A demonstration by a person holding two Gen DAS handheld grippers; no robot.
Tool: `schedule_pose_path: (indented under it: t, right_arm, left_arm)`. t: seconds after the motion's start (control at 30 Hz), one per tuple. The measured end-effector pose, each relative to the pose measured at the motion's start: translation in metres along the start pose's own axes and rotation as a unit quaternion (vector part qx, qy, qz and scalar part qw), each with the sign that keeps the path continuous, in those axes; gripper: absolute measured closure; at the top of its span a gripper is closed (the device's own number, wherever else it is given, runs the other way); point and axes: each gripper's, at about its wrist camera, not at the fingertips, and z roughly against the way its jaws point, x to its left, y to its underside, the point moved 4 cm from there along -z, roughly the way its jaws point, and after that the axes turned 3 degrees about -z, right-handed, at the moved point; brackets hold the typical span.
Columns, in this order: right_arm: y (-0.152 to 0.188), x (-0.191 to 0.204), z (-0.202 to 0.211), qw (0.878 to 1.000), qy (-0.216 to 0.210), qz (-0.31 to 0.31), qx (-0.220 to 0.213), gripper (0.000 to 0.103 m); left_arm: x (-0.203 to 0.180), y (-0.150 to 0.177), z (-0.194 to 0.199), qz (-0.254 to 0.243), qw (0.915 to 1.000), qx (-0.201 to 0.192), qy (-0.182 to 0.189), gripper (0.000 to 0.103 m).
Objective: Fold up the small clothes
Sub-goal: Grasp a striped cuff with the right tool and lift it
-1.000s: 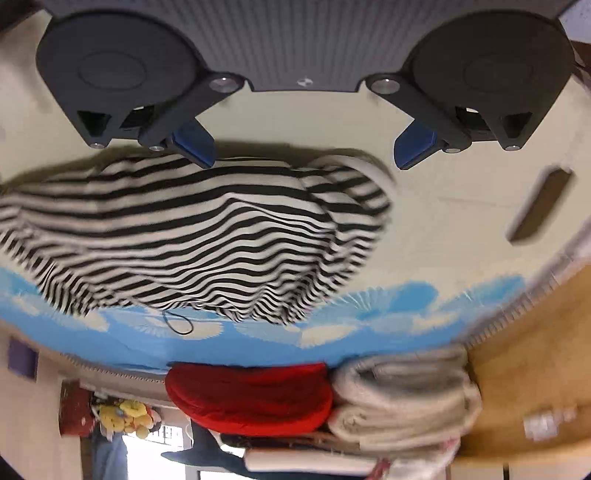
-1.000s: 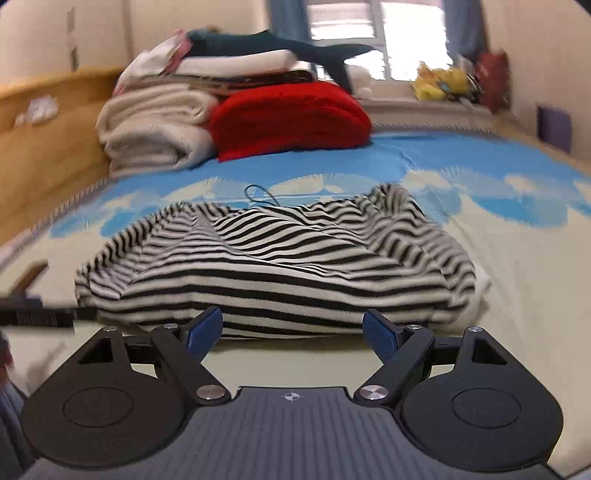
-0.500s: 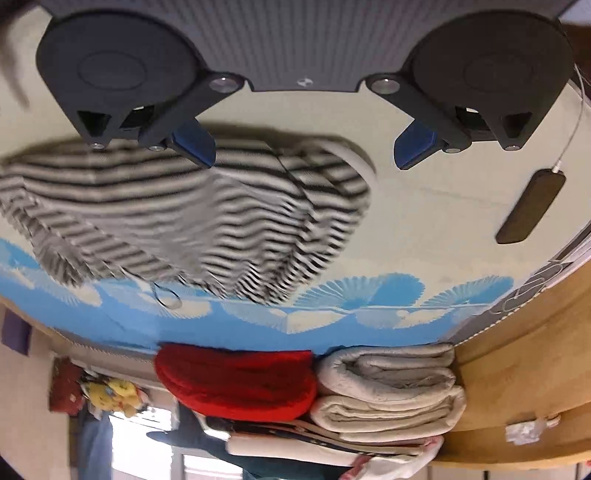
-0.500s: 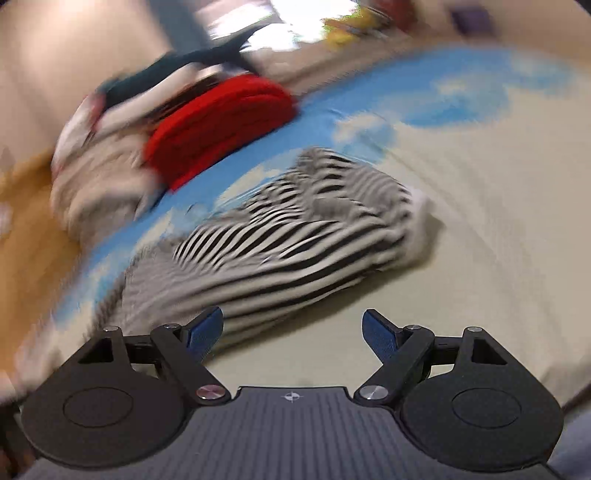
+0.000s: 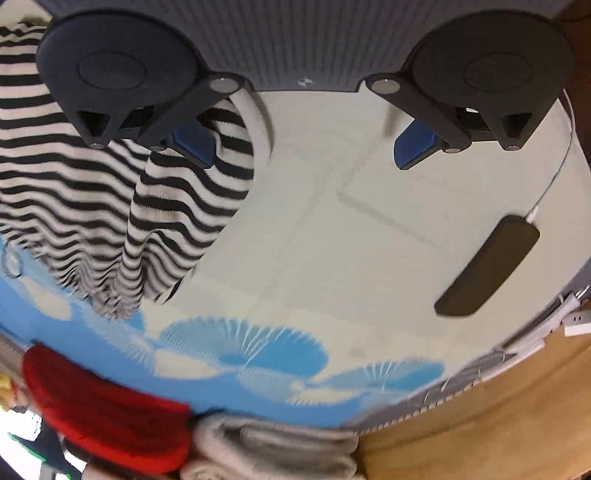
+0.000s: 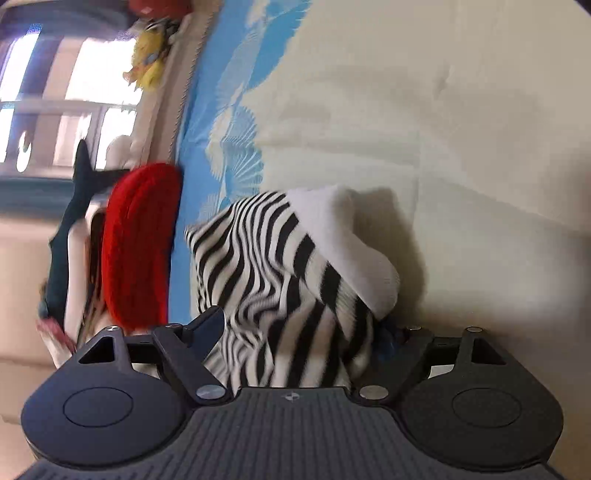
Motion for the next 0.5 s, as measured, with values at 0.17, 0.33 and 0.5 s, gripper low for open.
schedule_pose_path:
  t: [0.17,0.33,0.5]
  right_arm:
    - [-0.006,0.017,0.003,0.998,0.027,0.047,-0.011,0.088]
    - [-0.033,0.026,0.043,0.996,0.028,0.052,-0.065,0.088]
    - [-0.046,0.007,0.047,0.987,0.110,0.053,-0.108,0.088]
  left_arm:
    - [-0.012,0.005,-0.001,-0.018,0.9998,0.002,-0.008,0.000]
    - [-0.027,0.013,0.003,-0.028,0.9983,0.013,0.050,0.000]
    - [-0.045,0.021,0.010,-0.057,0.9968,0.006,0.055,0.000]
